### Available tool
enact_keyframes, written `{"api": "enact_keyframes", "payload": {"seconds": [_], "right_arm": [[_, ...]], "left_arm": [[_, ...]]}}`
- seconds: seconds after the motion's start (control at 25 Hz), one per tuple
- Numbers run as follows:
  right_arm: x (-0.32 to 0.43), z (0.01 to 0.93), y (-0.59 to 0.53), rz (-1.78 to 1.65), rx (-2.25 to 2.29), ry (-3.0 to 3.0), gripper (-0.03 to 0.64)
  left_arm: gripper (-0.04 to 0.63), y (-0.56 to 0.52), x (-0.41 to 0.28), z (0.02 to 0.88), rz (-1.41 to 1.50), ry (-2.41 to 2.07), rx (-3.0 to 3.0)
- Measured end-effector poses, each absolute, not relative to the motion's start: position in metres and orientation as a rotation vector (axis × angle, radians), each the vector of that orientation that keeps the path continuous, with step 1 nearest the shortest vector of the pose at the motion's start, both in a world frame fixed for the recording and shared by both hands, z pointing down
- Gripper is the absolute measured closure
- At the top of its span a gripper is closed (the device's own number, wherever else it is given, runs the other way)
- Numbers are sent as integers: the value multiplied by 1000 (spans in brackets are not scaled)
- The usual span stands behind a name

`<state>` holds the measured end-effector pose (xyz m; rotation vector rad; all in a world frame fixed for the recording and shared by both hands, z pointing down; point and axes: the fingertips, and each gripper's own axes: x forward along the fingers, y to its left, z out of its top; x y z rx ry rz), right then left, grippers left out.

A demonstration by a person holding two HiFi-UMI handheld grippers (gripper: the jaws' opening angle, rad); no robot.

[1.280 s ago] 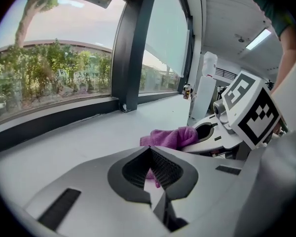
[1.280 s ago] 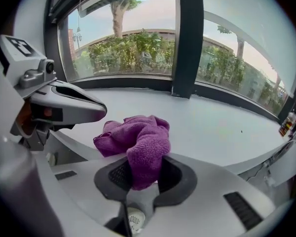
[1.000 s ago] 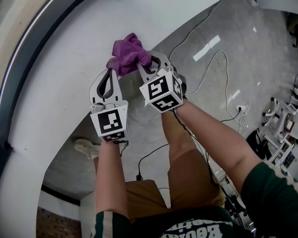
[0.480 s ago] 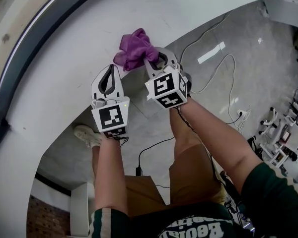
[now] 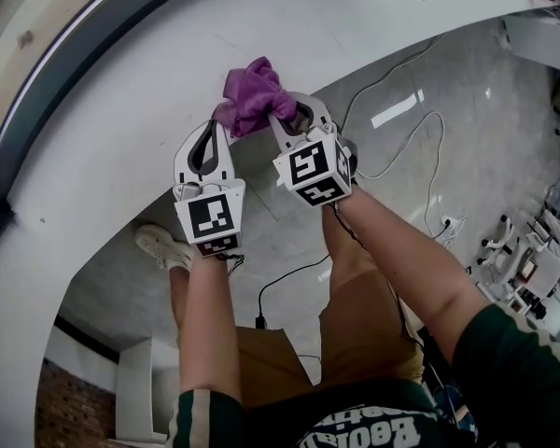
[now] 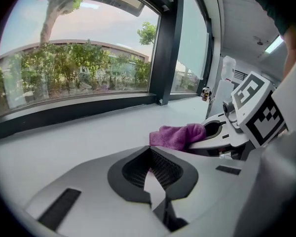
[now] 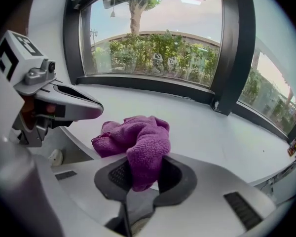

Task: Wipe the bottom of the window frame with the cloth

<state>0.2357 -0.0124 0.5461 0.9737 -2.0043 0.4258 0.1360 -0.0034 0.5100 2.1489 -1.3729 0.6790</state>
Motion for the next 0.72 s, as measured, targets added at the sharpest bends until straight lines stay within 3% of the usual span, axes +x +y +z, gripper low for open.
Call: {"api": "enact_keyframes", "payload": {"seconds": [0.72], "right_arm": [[167, 545, 21, 391, 848, -2053, 526]], "left_arm": [[589, 33, 70, 513, 657, -1471, 2033]]}}
